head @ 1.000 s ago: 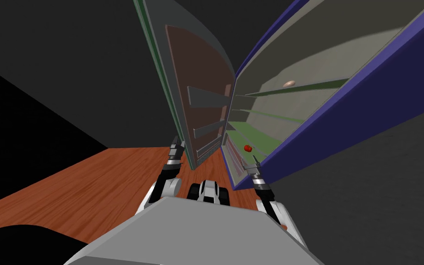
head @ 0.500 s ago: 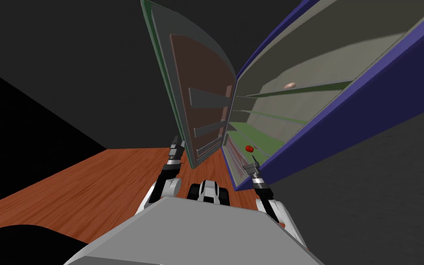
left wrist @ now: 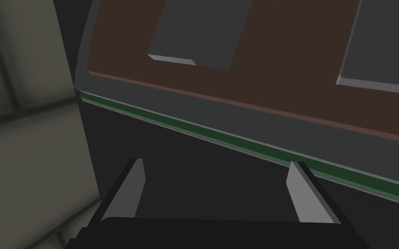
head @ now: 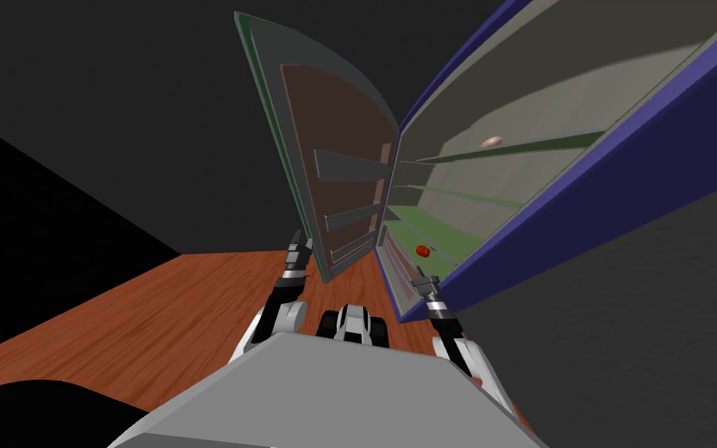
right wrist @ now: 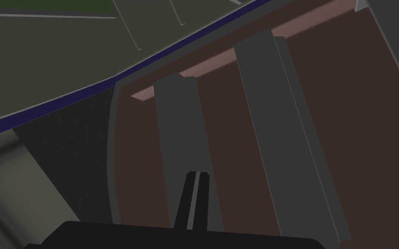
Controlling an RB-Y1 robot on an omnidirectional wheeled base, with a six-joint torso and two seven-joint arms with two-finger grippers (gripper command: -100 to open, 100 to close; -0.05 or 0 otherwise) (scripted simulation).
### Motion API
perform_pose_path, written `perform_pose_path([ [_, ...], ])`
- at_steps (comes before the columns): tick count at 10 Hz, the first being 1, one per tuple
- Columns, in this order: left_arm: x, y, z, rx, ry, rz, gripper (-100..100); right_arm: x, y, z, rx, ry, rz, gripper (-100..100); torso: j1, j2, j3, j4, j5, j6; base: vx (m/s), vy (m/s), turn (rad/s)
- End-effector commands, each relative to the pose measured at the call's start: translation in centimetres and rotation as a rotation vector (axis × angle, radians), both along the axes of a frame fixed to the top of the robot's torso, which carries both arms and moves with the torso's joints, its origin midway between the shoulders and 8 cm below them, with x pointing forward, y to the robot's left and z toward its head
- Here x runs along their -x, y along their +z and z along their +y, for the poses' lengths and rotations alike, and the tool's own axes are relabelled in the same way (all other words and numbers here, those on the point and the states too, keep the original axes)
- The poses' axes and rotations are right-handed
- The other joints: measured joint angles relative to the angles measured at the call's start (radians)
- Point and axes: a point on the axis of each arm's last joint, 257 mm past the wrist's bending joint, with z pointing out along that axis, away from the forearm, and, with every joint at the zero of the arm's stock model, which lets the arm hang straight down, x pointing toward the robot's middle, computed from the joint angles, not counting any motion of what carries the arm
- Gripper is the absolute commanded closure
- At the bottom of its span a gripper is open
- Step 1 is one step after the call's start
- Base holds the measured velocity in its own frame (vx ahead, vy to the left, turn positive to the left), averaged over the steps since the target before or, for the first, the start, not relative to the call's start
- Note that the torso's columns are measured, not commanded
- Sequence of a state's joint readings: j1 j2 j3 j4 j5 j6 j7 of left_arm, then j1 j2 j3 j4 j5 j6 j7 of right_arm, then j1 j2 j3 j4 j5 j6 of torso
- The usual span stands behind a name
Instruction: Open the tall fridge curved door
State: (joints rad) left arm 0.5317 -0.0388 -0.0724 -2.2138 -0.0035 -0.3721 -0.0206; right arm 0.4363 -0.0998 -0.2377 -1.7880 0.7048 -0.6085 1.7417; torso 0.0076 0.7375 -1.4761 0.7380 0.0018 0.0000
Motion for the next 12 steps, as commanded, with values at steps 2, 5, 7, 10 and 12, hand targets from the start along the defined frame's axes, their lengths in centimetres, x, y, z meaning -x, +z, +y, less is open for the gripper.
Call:
perform_pose_path([
  [2, 0.0, 0.0, 0.0, 0.000, 0.000, 0.000, 0, 0.1, 0.4, -1.0, 0.001, -0.046, -0.002, 100, 0.000, -0.002, -0.002, -0.001, 0.001, 0.000, 0.035, 0.273, -0.041],
  [5, 0.0, 0.0, 0.0, 0.000, 0.000, 0.000, 0, 0.1, 0.8, -1.8, 0.002, -0.080, -0.004, 100, -0.013, 0.000, 0.000, 0.000, -0.003, 0.000, 0.043, 0.211, -0.043],
  [7, 0.0, 0.0, 0.0, 0.000, 0.000, 0.000, 0, 0.2, 1.0, -2.3, 0.002, -0.102, -0.005, 100, -0.007, 0.002, 0.001, 0.000, -0.002, 0.000, 0.000, 0.206, -0.044],
  [10, 0.0, 0.0, 0.0, 0.000, 0.000, 0.000, 0, -0.9, 0.9, -1.8, 0.033, -0.060, 0.002, -100, -0.011, -0.002, -0.001, 0.000, -0.003, 0.000, 0.063, 0.118, -0.169],
  [12, 0.0, 0.0, 0.0, 0.000, 0.000, 0.000, 0, -1.7, 0.8, -1.3, 0.037, -0.043, 0.004, -100, -0.003, -0.004, -0.003, -0.001, 0.000, 0.000, 0.102, 0.212, -0.234],
])
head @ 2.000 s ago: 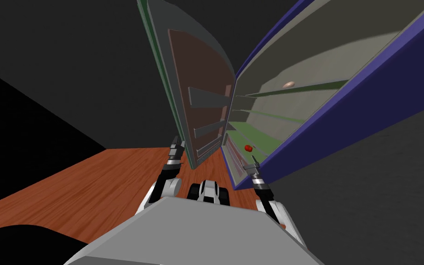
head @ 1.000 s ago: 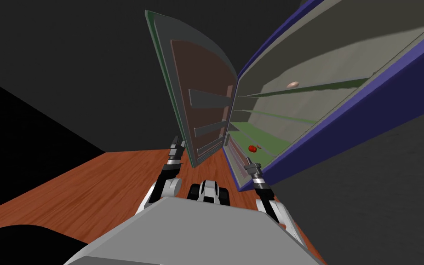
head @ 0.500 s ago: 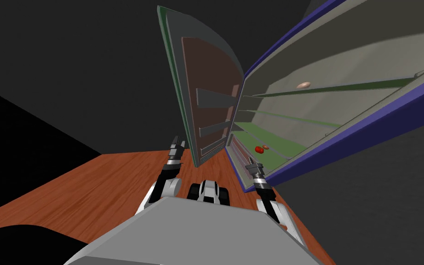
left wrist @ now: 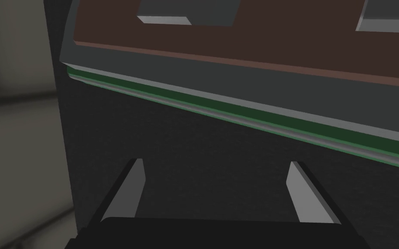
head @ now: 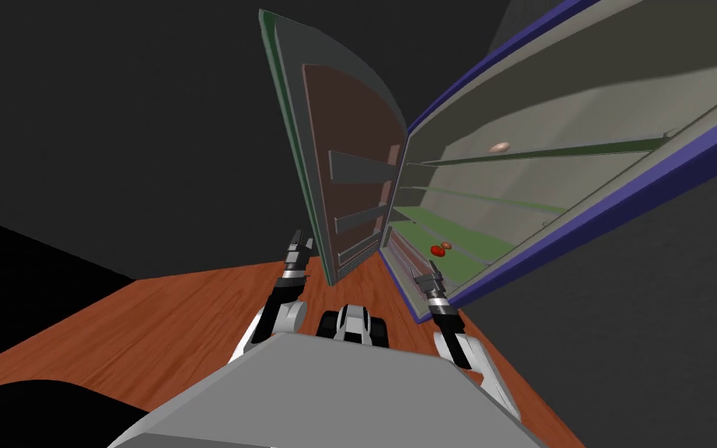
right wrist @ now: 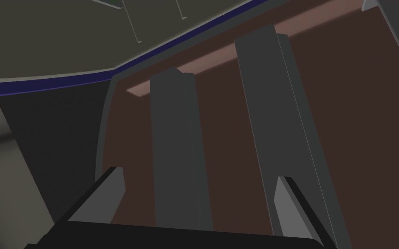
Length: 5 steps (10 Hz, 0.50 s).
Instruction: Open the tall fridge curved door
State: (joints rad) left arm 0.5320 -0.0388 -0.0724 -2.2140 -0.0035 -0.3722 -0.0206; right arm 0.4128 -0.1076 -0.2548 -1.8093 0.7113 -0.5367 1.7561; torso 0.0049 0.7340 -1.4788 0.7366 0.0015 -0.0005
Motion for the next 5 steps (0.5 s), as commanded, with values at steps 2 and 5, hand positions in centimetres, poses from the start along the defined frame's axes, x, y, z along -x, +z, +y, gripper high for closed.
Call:
perform_pose_path([
  [2, 0.0, 0.0, 0.0, 0.000, 0.000, 0.000, 0, -1.7, -0.2, 1.1, 0.004, 0.035, 0.003, -100, -0.004, 0.004, 0.003, 0.001, -0.001, 0.000, 0.128, 0.236, -0.253],
  [5, 0.0, 0.0, 0.0, 0.000, 0.000, 0.000, 0, -3.5, -0.3, 2.5, 0.002, 0.065, 0.003, -100, -0.004, 0.003, 0.002, 0.001, -0.001, 0.000, 0.132, 0.273, -0.300],
])
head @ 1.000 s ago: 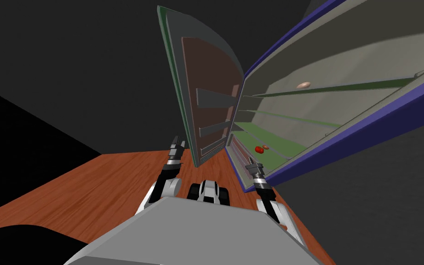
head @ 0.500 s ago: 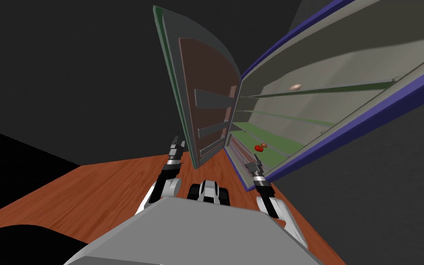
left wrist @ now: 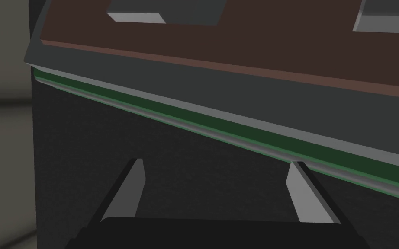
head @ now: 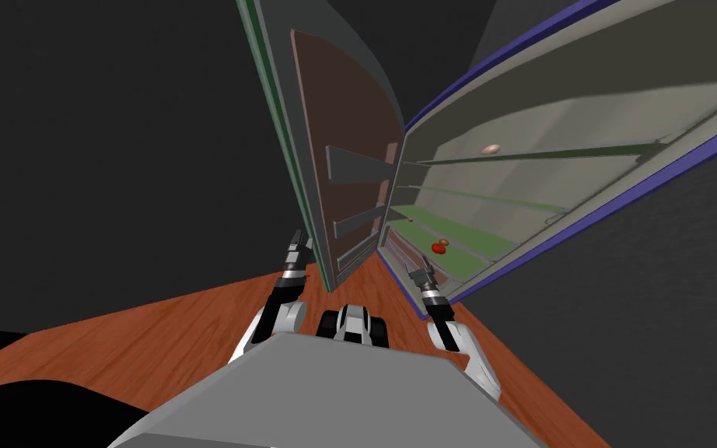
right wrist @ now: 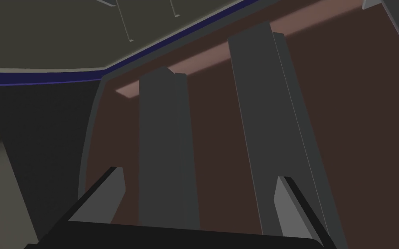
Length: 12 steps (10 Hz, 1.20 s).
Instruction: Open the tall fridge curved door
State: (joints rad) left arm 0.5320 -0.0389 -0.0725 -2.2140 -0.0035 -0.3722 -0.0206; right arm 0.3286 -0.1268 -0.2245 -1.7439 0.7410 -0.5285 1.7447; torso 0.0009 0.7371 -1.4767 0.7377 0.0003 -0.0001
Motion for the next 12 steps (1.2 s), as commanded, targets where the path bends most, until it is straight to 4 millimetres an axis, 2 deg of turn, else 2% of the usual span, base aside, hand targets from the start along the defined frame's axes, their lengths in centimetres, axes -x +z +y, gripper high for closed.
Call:
perform_pose_path([
  [1, 0.0, 0.0, 0.0, 0.000, 0.000, 0.000, 0, -1.5, 0.0, 1.2, -0.002, 0.027, -0.001, -100, -0.002, 0.001, 0.001, 0.000, -0.001, 0.000, 0.111, 0.295, -0.320],
  [7, 0.0, 0.0, 0.0, 0.000, 0.000, 0.000, 0, -5.6, 0.3, 4.9, -0.004, 0.100, -0.003, -100, 0.001, 0.002, 0.002, 0.001, 0.000, 0.000, 0.073, 0.355, -0.364],
  [9, 0.0, -0.1, 0.0, 0.000, 0.000, 0.002, 0, -6.2, 0.3, 5.6, -0.005, 0.113, -0.002, -100, -0.007, -0.004, -0.002, -0.001, -0.002, 0.000, 0.059, 0.259, -0.233],
  [12, 0.0, -0.1, 0.0, 0.000, 0.000, 0.002, 0, -8.3, 0.2, 7.8, -0.015, 0.152, 0.007, -100, 0.005, 0.002, 0.002, 0.001, 0.001, 0.000, 0.016, 0.368, -0.413],
])
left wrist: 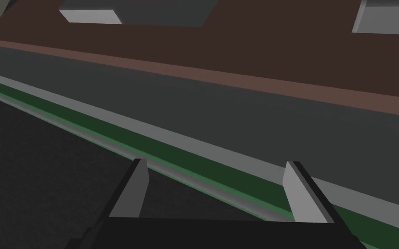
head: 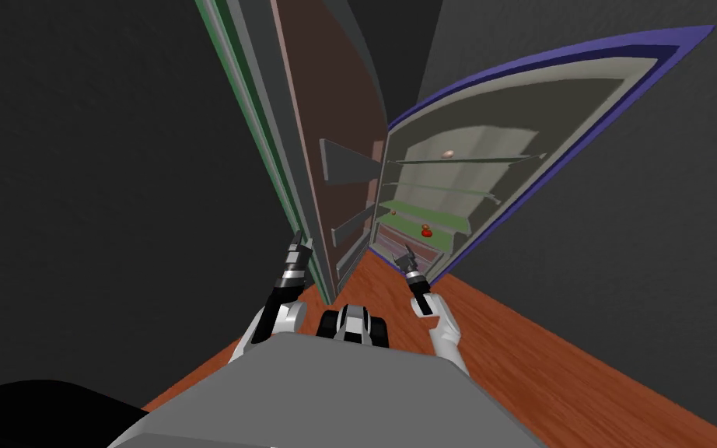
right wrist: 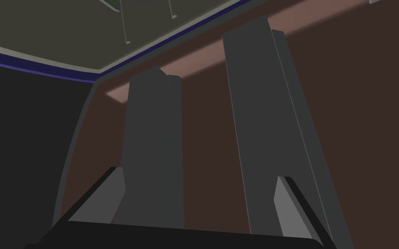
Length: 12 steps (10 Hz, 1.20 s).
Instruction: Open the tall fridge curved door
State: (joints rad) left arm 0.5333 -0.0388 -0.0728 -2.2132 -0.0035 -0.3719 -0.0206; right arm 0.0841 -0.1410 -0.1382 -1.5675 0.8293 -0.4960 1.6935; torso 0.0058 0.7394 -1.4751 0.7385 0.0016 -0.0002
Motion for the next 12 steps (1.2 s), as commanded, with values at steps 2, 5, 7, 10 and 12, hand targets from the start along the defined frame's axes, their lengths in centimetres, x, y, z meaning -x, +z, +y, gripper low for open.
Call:
perform_pose_path([
  [2, 0.0, 0.0, 0.0, 0.000, 0.000, 0.000, 0, -2.5, -0.2, 2.8, -0.017, 0.049, 0.018, -100, -0.003, -0.002, -0.001, -0.001, -0.001, 0.000, -0.016, 0.429, -0.403],
  [5, 0.0, 0.0, 0.0, 0.000, 0.000, 0.000, 0, -4.5, -0.4, 5.1, -0.034, 0.089, 0.041, -100, -0.008, 0.001, 0.001, 0.000, -0.002, 0.000, -0.078, 0.398, -0.384],
  [7, 0.0, 0.0, 0.0, 0.000, 0.000, 0.000, 0, -5.8, -0.5, 6.6, -0.042, 0.114, 0.058, -100, -0.008, -0.004, -0.002, -0.001, -0.002, 0.000, -0.093, 0.338, -0.394],
  [10, 0.0, 0.0, 0.0, 0.000, 0.000, 0.000, 0, -7.4, -0.7, 8.5, -0.045, 0.148, 0.082, -100, -0.004, -0.001, -0.001, 0.000, -0.001, 0.000, -0.147, 0.365, -0.363],
  [12, 0.0, 0.0, 0.0, 0.000, 0.000, 0.000, 0, -8.3, -0.7, 9.5, -0.043, 0.166, 0.095, -100, -0.008, -0.002, -0.001, -0.001, -0.002, 0.000, -0.153, 0.293, -0.317],
])
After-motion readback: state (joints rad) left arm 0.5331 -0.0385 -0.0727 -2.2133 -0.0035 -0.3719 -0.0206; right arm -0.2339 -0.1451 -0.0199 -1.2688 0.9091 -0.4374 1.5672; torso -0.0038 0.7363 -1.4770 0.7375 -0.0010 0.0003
